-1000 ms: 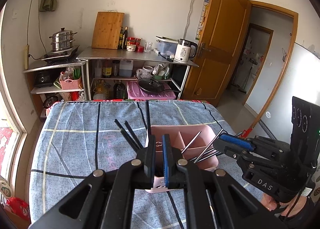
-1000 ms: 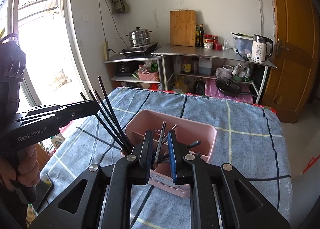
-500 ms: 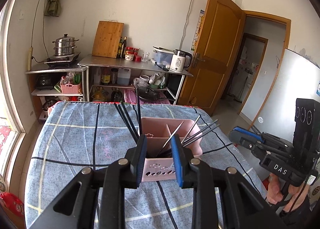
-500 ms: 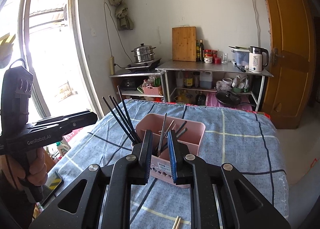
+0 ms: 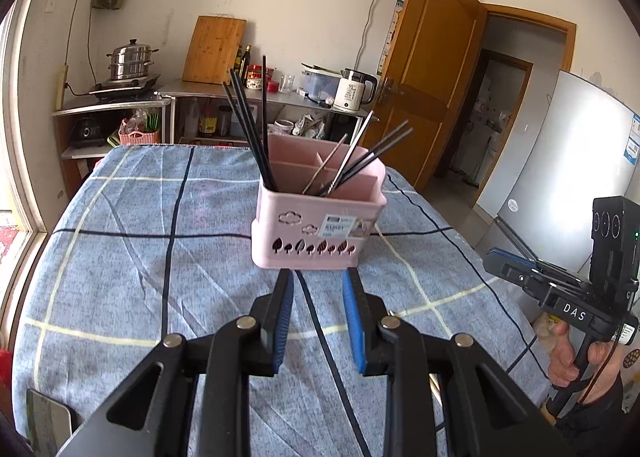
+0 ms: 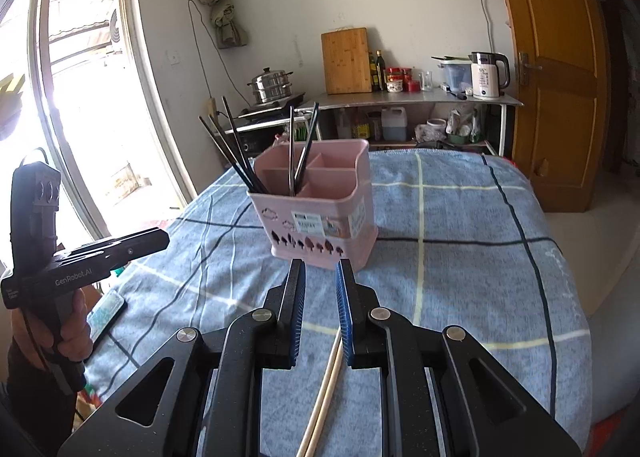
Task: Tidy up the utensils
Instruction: 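Move both open grippers back to the wooden chopsticks on the cloth, then close the right gripper on a wooden chopstick while the left gripper approaches the other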
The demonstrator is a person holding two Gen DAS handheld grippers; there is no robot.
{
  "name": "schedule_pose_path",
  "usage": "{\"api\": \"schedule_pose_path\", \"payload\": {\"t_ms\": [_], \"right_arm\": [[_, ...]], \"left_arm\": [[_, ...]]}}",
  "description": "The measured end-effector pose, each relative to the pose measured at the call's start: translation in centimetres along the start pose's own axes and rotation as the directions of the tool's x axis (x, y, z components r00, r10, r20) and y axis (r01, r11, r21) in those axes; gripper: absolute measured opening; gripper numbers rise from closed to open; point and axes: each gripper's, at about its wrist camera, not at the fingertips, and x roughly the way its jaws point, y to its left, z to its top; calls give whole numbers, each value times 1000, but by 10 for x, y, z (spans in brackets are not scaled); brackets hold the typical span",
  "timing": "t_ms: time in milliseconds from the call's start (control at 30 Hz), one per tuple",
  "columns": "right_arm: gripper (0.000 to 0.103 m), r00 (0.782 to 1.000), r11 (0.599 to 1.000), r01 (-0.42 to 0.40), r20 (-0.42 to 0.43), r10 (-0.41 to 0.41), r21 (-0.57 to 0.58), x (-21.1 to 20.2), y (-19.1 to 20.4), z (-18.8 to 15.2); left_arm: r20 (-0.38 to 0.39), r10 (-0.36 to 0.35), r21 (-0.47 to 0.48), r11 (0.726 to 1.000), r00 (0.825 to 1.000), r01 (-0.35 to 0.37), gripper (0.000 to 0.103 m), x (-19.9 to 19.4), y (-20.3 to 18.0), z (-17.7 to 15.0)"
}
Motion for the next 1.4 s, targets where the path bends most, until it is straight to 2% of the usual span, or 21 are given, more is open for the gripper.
{"api": "schedule_pose_path", "payload": {"t_ms": [367,767,1233,1300,1400], "right_arm": [[16,986,999,6,-169,3,52,24,-12,-67],[16,953,999,50,-300,-43,16,58,-10,-93],[16,936,992,122,-326,-129,-43,62,2,-94],[20,933,987,142,-322,-160,-81,63,11,-96],[20,938,993,107,-327,-118,-51,65,17,-95]], "left_arm": [[-103,-36,-26,999,994,34,27,18,-6,-48],[-137,-54,-40,998,989,49,27,26,-4,-58],[-151,-54,-48,998,987,47,27,31,-4,-59],[-150,-54,-52,998,987,47,27,30,-3,-59],[-150,-54,-60,997,987,45,27,30,-2,-59]]}}
